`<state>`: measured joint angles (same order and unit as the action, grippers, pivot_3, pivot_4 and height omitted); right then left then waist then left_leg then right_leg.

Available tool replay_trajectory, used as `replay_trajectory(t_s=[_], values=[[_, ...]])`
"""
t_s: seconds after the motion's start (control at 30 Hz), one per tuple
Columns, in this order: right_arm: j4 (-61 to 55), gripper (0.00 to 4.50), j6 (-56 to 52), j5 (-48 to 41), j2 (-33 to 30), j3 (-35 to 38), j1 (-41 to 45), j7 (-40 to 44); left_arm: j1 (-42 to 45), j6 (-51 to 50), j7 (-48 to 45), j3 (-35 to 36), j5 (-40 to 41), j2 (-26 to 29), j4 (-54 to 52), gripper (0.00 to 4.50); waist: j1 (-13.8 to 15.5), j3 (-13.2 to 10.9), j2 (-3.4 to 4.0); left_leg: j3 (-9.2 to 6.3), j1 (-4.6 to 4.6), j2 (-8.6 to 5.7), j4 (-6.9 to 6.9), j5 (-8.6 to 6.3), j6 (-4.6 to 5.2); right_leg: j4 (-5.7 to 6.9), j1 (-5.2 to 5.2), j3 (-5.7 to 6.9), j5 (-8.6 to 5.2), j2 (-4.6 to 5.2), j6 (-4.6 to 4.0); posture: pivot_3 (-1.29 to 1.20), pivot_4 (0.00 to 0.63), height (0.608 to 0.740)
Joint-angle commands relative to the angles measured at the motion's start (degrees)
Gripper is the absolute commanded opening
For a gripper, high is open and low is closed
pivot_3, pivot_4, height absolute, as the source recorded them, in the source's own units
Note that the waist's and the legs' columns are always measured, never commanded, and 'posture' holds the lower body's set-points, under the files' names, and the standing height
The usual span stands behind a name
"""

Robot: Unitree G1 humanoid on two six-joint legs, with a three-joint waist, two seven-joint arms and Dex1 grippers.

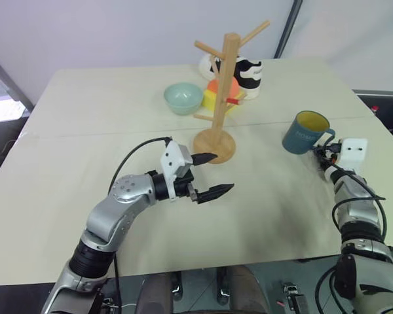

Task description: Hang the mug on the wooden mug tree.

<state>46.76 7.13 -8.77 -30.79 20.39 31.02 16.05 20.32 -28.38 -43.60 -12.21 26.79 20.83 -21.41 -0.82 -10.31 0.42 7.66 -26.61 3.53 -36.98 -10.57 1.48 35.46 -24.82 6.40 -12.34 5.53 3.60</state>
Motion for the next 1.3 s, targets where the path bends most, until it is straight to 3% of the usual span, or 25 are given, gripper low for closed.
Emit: replay_trajectory(t_s=[0.03,0.07,0.3,0.53,0.67,1.3], values=[[0.64,0.53,2.35,-0.82,-1.60,0.25,1.85,1.69,0.25,0.19,0.05,0.81,0.75,0.10,-2.44,4.50,0.01,0.00,0.00,0.00,0.00,0.00,-0.01,0.00,0.00,0.00,0.00,0.00,0.00,0.00,0.00,0.00,0.150,0.732],[0.92,0.03,2.52,-0.92,-1.58,0.32,2.05,2.05,0.24,0.22,0.09,0.83,0.72,0.12,-2.41,4.50,0.03,0.00,0.00,0.00,0.00,0.00,-0.01,0.00,0.00,0.00,0.00,0.00,0.00,0.00,0.00,0.00,0.150,0.732],[-5.35,0.03,3.67,-0.44,-2.22,-1.51,-0.17,5.33,-0.44,0.96,0.43,2.35,0.43,1.01,-1.62,4.50,0.00,-0.01,0.01,0.00,0.01,0.01,-0.01,0.00,0.00,0.02,0.00,0.00,0.00,0.00,0.00,0.00,0.150,0.732],[-31.78,0.03,2.84,2.38,-8.14,-9.93,-7.60,16.84,-2.36,4.27,0.46,9.10,-0.33,4.30,2.33,4.50,-0.07,-0.04,0.10,0.01,0.01,0.05,-0.01,0.00,0.00,0.10,-0.07,-0.01,-0.01,0.00,0.00,0.00,0.150,0.732],[-44.10,0.03,-2.77,2.40,-11.82,-14.47,-5.44,23.02,-2.92,7.50,-1.17,13.65,0.46,6.45,4.40,4.50,-0.06,-0.05,0.10,0.03,0.06,0.11,-0.01,-0.01,-0.02,0.09,-0.14,0.01,-0.01,0.02,-0.01,0.00,0.150,0.732],[-51.68,0.03,-13.73,6.18,-13.03,-23.23,10.16,31.38,-3.48,7.38,-0.37,19.12,4.60,7.54,1.38,4.50,0.22,-0.06,0.07,0.20,-0.60,0.15,-0.06,-0.08,0.12,-0.02,-0.72,0.10,0.22,0.02,-0.26,0.00,0.150,0.732]])
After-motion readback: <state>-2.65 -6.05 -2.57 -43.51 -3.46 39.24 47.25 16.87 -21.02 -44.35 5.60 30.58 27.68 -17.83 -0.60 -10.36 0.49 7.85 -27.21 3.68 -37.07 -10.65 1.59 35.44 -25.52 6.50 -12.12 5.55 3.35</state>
